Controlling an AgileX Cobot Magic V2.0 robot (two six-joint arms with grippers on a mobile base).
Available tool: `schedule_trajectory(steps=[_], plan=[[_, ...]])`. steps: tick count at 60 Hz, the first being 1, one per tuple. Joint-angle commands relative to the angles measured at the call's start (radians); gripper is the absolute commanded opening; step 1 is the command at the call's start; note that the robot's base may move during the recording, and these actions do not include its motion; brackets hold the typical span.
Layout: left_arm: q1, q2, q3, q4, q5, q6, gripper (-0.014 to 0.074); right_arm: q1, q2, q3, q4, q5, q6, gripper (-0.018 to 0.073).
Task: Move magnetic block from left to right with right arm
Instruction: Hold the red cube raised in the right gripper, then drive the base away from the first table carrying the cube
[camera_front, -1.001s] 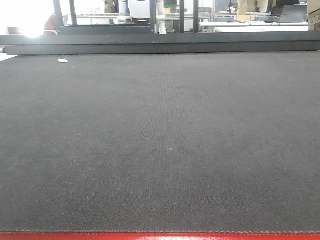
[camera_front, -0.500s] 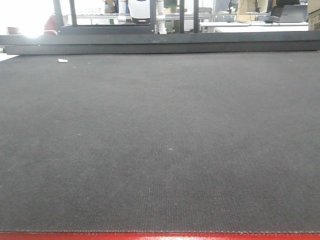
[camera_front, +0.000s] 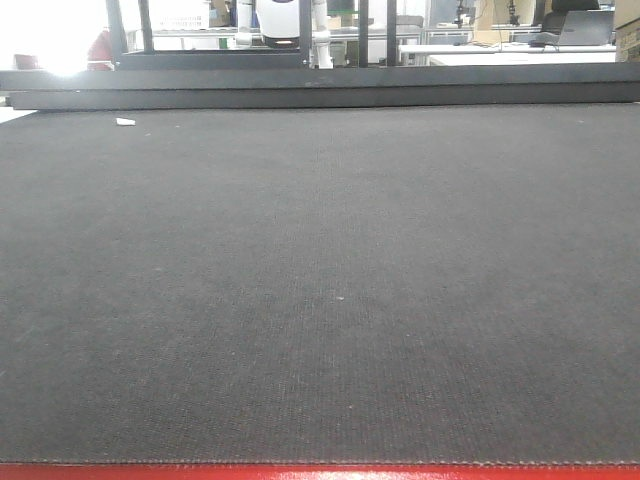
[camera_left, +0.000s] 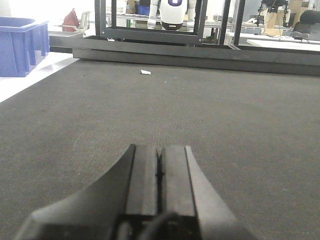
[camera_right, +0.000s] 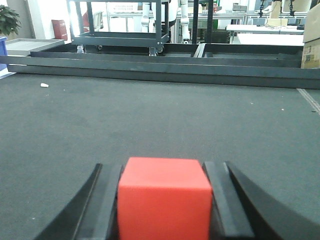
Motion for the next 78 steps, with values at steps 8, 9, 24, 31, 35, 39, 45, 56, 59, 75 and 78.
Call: schedule_trajectory(steps=[8, 9, 24, 31, 35, 39, 45, 56, 59, 75, 78], plan=[[0.004, -0.012, 0.01, 0.0, -0.09, -0.007, -0.0116, -0.004, 0.014, -0.027, -0.027, -0.09, -0.009, 0.0172], [0.004, -0.01, 0.01, 0.0, -0.09, -0.007, -0.0116, -0.004, 0.014, -0.027, -0.027, -0.09, -0.009, 0.0172], [0.004, 0.013, 0.008, 0.0, -0.09, -0.007, -0.0116, -0.004, 0.014, -0.027, -0.027, -0.09, -0.009, 0.0172], [0.004, 0.002, 0.008, 0.0, -0.09, -0.007, -0.0116, -0.001, 0.014, -0.027, -0.027, -0.09, -0.009, 0.0172], [0.004, -0.016, 0.008, 0.0, -0.09, -0.007, -0.0116, 0.0, 0.014, -0.027, -0.027, -0.09, -0.009, 0.0172], [0.004, -0.013, 0.008, 0.0, -0.096, -0.007, -0.0116, 0.001, 0.014, -0.027, -0.027, -0.09, -0.009, 0.0172], [0.004, -0.013, 0.008, 0.0, -0.096, -0.007, -0.0116, 0.001, 0.014, -0.027, -0.027, -0.09, -0.009, 0.0172], [0.004, -0.013, 0.008, 0.0, -0.096, -0.007, -0.0116, 0.001, 0.014, -0.027, -0.027, -0.09, -0.009, 0.0172], [0.004, -0.013, 0.008, 0.0, -0.096, -0.007, -0.0116, 0.001, 0.014, -0.027, -0.027, -0.09, -0.009, 0.0172], [0.004, -0.013, 0.008, 0.0, -0.096, -0.007, -0.0116, 0.001, 0.014, -0.027, -0.027, -0.09, -0.009, 0.0172], [0.004, -0.013, 0.008, 0.0, -0.096, -0.007, -0.0116, 0.001, 0.014, -0.027, -0.027, -0.09, -0.009, 0.0172]])
